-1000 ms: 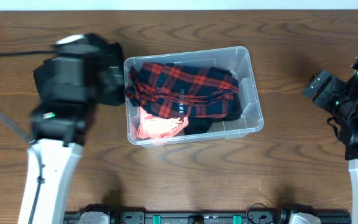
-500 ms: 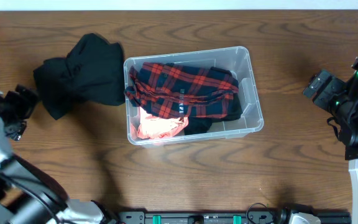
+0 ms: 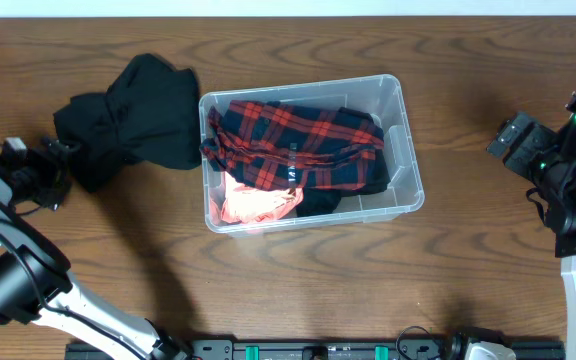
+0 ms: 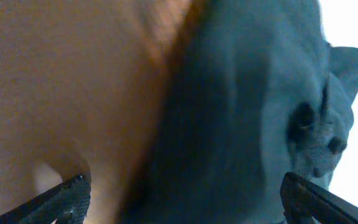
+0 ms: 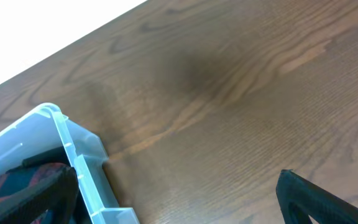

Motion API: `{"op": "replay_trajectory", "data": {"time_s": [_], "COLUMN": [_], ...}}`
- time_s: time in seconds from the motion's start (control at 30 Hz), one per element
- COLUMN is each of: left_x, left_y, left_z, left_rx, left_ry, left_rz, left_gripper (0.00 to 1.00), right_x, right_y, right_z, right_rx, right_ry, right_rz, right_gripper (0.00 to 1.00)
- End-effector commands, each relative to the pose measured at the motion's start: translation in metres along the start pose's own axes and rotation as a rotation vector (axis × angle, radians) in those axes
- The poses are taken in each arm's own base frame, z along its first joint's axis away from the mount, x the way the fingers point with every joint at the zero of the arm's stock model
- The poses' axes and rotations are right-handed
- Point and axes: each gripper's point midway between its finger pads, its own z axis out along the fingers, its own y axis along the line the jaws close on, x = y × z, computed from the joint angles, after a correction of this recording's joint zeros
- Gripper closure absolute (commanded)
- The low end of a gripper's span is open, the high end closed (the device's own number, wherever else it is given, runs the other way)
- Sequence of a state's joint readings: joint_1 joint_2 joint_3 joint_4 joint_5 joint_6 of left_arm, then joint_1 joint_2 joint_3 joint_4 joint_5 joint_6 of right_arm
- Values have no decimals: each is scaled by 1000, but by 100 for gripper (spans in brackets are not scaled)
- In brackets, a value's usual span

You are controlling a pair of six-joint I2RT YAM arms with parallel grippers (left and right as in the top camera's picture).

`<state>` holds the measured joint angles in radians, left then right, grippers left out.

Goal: Pack container
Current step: 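Release the plaid shirt and move left gripper to the black garment, then grasp the black garment on the table with the left gripper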

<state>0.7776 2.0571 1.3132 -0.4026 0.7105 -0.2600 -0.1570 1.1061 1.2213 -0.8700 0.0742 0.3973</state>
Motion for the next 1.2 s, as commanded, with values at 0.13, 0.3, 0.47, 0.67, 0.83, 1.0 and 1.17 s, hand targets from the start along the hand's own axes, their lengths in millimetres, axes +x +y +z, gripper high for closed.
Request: {"op": "replay_trajectory", "data": {"time_s": [0.13,0.3,0.47,0.67,0.83,1.0,1.17], "left_x": [21,27,27,33,70,126,182], "left_y": [-11,-12,-22,-92,-151,-211,-261], "left_z": [39,39,17,-60,-137,-202,-255], "left_rx": [1,-12,34,163,212,360,498], "left_ry": [70,88,91,27,-42,-89,-143], "left_rz": [71,65,61,161,273,416,577], "left_gripper": [14,72,94,94,94,94,94], "right_x": [-1,-1,-1,-1,-1,-1,-1], "right_y": [-1,-1,-1,-1,-1,-1,-1], "right_z": [0,0,0,0,0,0,0], "right_rx": [0,0,0,0,0,0,0], "right_ry": [-2,-2,-2,-3,-2,-2,-2], "right_rz": [-5,-5,-5,-5,-5,-5,-5], "right_gripper": [1,1,1,1,1,1,1]}}
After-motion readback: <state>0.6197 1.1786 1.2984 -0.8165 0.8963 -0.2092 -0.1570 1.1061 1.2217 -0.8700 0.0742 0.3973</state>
